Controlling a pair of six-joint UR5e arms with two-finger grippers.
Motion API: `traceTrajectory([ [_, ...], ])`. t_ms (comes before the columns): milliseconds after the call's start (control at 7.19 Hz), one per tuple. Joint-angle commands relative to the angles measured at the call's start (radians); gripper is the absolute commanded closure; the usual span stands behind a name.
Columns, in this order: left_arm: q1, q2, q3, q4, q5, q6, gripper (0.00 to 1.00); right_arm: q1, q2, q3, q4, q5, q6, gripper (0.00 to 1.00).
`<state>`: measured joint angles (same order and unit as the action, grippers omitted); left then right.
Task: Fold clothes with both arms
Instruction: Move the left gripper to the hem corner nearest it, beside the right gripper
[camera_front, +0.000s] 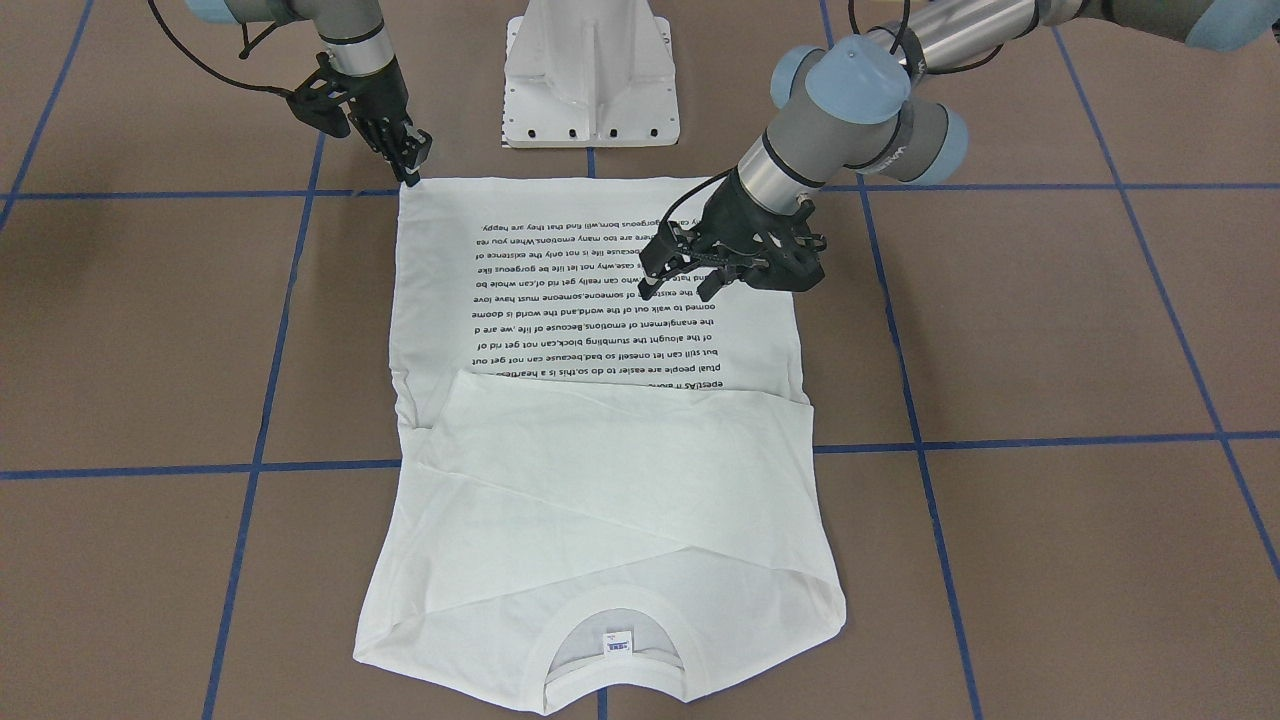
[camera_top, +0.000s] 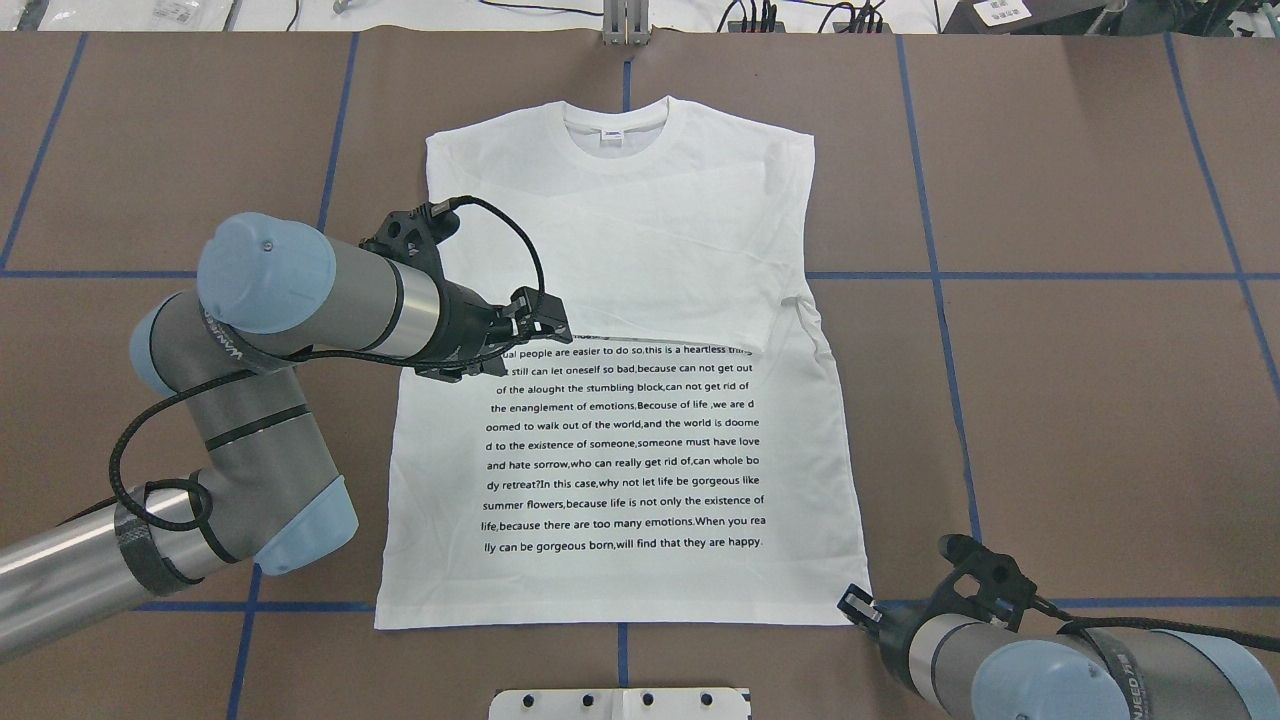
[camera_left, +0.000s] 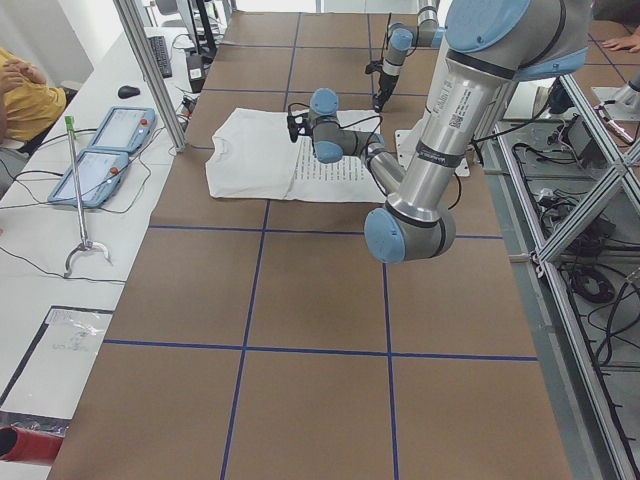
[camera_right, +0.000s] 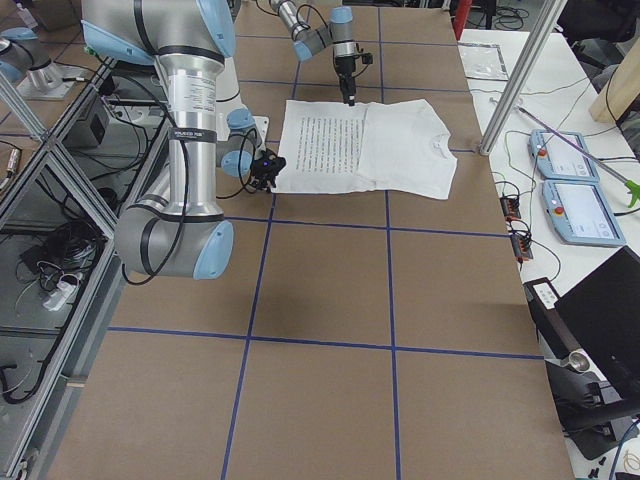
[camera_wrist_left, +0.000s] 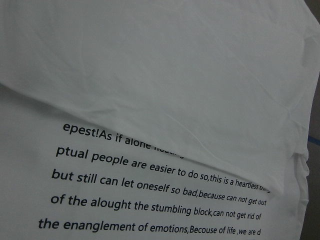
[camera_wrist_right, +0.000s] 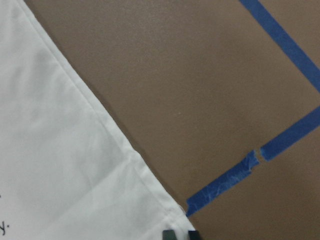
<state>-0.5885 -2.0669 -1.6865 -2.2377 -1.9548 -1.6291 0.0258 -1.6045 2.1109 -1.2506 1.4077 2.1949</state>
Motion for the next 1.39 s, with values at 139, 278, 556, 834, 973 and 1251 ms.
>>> traceTrajectory([
  [139, -0.002, 0.039, -0.048, 0.001, -0.001, 0.0, 0.08, 0.005, 0.0, 0.023, 0.0, 0.014, 0.0, 1.0],
  [278, -0.002, 0.04, -0.05, 0.003, -0.001, 0.0, 0.08, 0.008, -0.002, 0.041, 0.0, 0.026, 0.0, 1.0],
  [556, -0.001, 0.108, -0.07, 0.006, 0.01, -0.006, 0.08, 0.008, -0.008, 0.054, 0.0, 0.028, 0.0, 1.0],
  [834, 0.103, 0.282, -0.187, 0.027, 0.116, -0.012, 0.08, 0.014, -0.009, 0.052, 0.0, 0.028, 0.0, 1.0],
  [973, 0.178, 0.342, -0.261, 0.096, 0.19, -0.02, 0.08, 0.014, -0.011, 0.051, 0.0, 0.028, 0.0, 1.0],
  [1251, 0.344, 0.457, -0.347, 0.168, 0.314, -0.107, 0.08, 0.014, -0.009, 0.049, 0.0, 0.03, 0.0, 1.0],
])
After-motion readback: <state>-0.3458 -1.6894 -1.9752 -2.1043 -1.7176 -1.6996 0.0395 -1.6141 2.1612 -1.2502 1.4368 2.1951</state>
